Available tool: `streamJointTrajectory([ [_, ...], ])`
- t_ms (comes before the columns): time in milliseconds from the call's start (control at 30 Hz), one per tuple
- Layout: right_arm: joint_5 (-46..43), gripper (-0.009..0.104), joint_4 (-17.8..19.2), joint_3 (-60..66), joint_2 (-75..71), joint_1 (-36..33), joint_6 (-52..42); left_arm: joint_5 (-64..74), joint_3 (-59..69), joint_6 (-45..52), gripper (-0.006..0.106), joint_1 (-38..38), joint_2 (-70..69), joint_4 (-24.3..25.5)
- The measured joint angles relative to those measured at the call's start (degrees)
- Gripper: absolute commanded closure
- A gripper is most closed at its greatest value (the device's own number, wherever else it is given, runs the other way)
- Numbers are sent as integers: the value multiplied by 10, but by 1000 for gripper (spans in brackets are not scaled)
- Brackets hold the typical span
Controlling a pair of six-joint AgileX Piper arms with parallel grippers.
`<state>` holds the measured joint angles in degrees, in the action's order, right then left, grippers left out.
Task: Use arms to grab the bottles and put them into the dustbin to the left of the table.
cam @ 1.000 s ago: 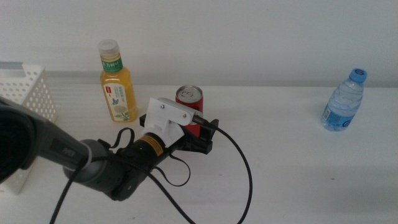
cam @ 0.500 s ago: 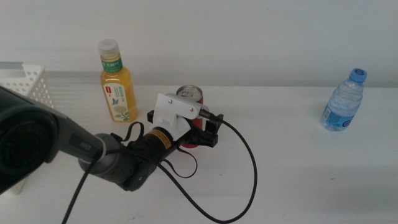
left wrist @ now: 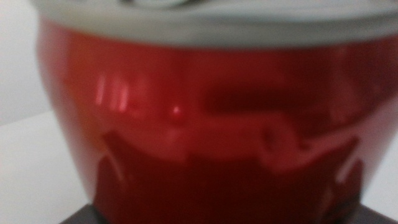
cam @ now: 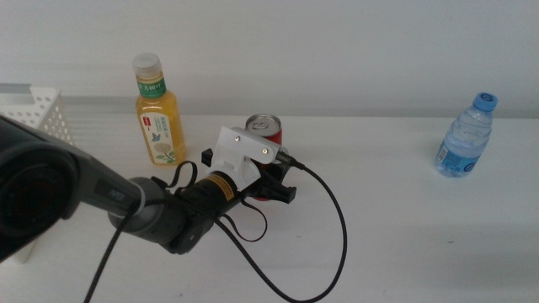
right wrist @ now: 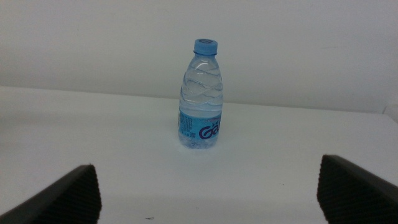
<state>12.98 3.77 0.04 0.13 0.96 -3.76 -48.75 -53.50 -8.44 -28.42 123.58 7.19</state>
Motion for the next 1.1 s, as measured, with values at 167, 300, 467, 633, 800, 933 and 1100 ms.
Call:
streamJointTrajectory([
  [167,0,2,0,0,0,0,0,77,20,21,102,-2,-48,9],
  [300,0,2,0,0,0,0,0,136,61,44,102,-2,-114,2],
  [467,0,2,0,0,0,0,0,185,109,55,102,-2,-204,-12],
  [633,0,2,0,0,0,0,0,273,148,55,102,-2,-287,-17],
  [800,0,2,0,0,0,0,0,409,161,56,102,-2,-386,-18],
  [933,0,2,0,0,0,0,0,515,161,56,102,-2,-455,-19],
  [1100,0,2,0,0,0,0,0,637,163,55,102,-2,-535,-44],
])
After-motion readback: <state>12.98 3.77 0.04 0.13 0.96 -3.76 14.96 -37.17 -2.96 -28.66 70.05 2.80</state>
